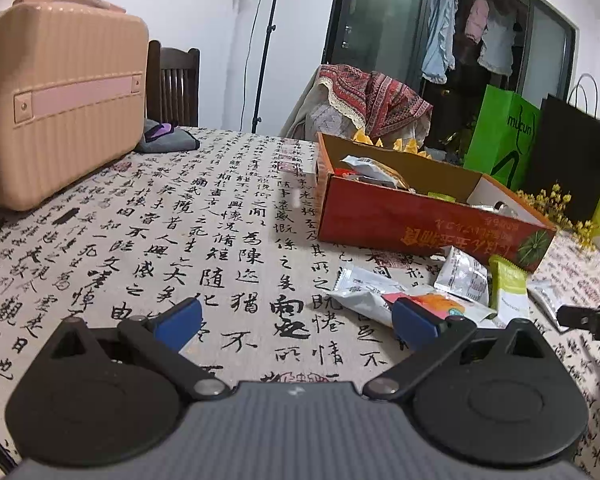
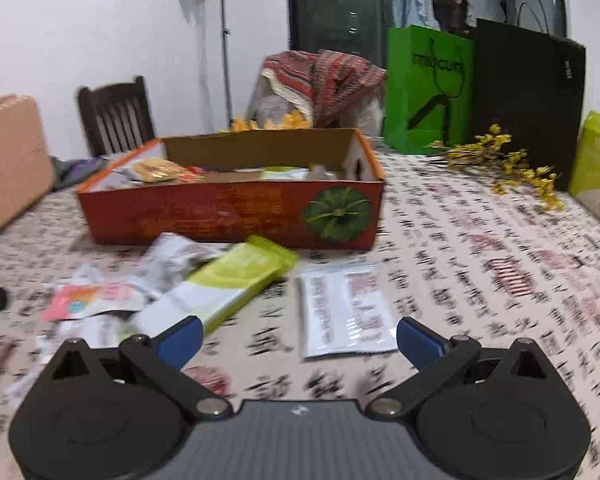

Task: Organize snacks
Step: 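Withdraw both grippers from the box back toward the snack pile, then grasp a white packet on the table with the right gripper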

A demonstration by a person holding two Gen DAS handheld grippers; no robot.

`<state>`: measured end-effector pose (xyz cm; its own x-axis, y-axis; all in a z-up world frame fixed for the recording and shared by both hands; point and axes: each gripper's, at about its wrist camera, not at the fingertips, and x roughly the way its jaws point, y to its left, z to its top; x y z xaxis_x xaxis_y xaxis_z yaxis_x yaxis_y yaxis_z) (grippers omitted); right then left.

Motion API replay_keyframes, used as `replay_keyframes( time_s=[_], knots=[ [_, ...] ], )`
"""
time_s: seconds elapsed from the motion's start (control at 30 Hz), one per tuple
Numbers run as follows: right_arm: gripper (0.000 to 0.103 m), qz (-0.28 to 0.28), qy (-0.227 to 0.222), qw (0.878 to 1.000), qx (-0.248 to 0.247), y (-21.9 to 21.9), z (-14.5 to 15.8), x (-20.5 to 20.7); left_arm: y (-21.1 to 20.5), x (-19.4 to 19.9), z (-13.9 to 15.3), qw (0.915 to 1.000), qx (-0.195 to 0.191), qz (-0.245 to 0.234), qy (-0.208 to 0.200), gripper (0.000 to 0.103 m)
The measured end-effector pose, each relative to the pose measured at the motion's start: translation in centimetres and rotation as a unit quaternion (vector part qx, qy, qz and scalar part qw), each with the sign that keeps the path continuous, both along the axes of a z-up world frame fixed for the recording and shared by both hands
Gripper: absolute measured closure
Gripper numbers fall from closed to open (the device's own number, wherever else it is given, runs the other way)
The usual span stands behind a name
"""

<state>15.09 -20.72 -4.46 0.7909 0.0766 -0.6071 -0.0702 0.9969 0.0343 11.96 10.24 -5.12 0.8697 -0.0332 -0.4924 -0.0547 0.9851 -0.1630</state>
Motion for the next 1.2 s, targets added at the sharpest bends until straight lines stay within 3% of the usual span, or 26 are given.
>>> replay_keyframes(
  time_s=[0.33, 0.47, 0.83, 0.93, 1.0, 1.1, 1.2],
  knots=[
    [0.000, -0.002, 0.037, 0.998, -0.043, -0.7, -1.7, 5.8, 0.3, 0.1, -0.2, 0.9999, -0.014, 0.004, 0.001, 0.000],
    [0.000, -0.002, 0.045, 0.999, -0.002, -1.2, -2.8, 6.8, 0.6, 0.3, -0.3, 0.9997, -0.023, 0.004, 0.006, 0.000],
    [0.000, 0.005, 0.039, 0.999, -0.004, -1.2, -2.9, 6.9, 1.0, 0.5, -0.5, 0.9991, -0.037, 0.013, 0.015, 0.000],
    [0.017, 0.014, 0.027, 1.000, -0.001, -1.1, -2.7, 6.4, 1.0, 0.4, -0.5, 0.9990, -0.038, 0.019, 0.014, 0.000],
    [0.048, 0.023, 0.017, 1.000, 0.001, -1.0, -2.5, 5.9, 1.2, 0.1, -0.4, 0.9988, -0.042, 0.025, 0.006, 0.000],
    [0.058, 0.027, 0.012, 1.000, 0.006, -1.1, -2.1, 5.0, 1.5, -0.1, -0.4, 0.9984, -0.049, 0.030, 0.002, 0.000],
    [0.060, 0.022, 0.000, 1.000, 0.015, -1.7, -1.5, 3.8, 1.6, 0.1, -0.4, 0.9981, -0.051, 0.033, 0.007, 0.000]
  ],
)
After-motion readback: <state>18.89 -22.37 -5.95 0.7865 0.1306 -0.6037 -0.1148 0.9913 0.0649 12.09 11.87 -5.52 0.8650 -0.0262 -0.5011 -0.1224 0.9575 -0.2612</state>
